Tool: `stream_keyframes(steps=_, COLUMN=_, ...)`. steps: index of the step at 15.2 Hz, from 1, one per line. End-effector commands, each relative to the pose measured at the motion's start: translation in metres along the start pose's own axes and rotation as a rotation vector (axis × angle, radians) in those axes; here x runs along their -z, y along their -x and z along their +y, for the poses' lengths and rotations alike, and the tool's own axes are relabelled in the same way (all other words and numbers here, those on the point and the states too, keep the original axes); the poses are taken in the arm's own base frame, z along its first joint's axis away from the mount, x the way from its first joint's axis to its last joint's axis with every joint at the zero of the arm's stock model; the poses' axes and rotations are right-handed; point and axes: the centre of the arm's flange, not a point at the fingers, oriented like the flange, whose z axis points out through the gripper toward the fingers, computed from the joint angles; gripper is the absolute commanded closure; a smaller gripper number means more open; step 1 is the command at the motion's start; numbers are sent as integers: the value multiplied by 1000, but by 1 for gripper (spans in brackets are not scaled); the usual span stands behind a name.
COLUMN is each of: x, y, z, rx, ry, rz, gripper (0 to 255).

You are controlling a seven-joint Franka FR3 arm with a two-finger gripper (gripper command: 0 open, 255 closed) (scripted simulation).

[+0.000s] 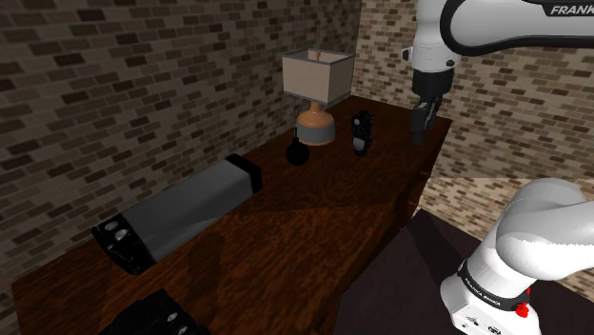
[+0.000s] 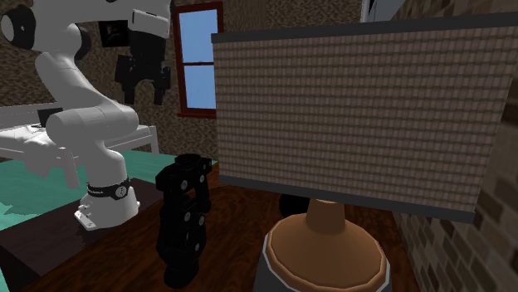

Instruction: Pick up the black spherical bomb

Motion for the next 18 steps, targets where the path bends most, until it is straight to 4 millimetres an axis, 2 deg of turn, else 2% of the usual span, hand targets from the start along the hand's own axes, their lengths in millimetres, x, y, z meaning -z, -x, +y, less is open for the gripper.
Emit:
stream_keyframes(steps=1, x=0, y=0, z=0, rx=0, ry=0, rz=0, gripper=0)
stream_keyframes(steps=18, x=-38, y=-214, z=3, rx=-56, ry=-91, rz=40, gripper=0)
